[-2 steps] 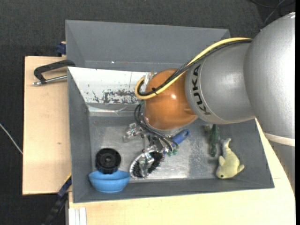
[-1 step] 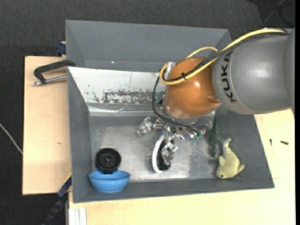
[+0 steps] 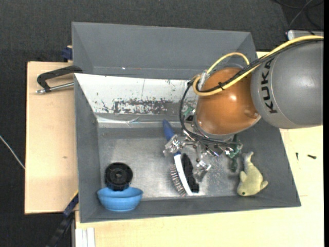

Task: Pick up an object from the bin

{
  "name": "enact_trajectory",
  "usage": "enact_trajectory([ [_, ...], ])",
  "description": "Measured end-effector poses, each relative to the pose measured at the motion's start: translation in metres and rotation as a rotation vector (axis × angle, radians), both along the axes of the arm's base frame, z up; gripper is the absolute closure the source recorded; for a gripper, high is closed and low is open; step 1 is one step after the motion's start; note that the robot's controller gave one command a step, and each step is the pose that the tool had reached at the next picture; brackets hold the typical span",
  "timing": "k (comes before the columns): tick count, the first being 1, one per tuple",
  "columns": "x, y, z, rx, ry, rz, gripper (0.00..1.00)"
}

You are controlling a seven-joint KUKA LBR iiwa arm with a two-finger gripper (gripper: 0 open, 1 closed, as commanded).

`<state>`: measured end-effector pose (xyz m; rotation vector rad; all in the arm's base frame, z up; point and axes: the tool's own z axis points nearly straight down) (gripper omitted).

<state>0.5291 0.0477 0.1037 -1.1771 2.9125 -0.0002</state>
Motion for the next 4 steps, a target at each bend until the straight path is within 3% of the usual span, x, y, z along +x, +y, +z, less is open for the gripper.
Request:
enact_trajectory([
  [1, -0.027, -0.029, -0.033, 0.003, -0.004, 0.056, 0.0],
  [2, -0.025, -0.027, -0.032, 0.003, -0.005, 0.054, 0.0],
  [3, -0.023, -0.026, -0.03, 0.005, -0.011, 0.055, 1.0],
  [4, -0.022, -0.025, 0.02, 0.002, -0.009, 0.054, 1.0],
])
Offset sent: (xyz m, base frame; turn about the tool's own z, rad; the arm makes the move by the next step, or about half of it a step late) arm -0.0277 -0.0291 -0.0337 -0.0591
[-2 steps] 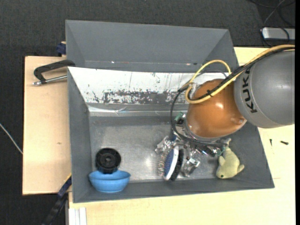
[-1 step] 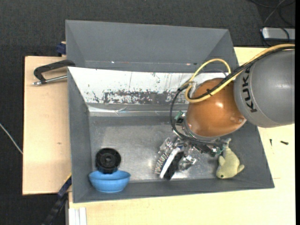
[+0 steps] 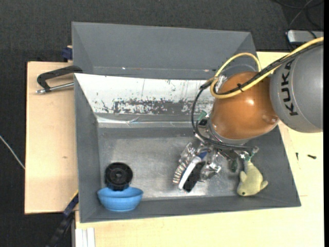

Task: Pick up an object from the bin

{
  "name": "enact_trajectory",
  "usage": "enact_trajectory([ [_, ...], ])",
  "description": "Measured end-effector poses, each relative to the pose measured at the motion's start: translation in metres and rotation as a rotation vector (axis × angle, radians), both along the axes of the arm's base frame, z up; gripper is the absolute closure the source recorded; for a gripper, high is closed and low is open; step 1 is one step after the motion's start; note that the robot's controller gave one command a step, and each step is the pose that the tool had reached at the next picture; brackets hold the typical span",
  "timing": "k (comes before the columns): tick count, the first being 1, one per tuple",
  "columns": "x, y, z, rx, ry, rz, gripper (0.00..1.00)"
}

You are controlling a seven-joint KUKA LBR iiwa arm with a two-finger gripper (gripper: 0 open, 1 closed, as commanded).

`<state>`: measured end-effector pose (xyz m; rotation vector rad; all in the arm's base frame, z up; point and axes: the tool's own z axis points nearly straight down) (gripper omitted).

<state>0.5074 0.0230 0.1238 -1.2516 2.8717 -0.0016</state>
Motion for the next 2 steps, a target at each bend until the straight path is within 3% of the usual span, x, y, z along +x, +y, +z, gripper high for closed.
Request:
enact_trajectory([
  [2, 0.003, 0.002, 0.062, 0.0, 0.001, -0.003, 1.0],
])
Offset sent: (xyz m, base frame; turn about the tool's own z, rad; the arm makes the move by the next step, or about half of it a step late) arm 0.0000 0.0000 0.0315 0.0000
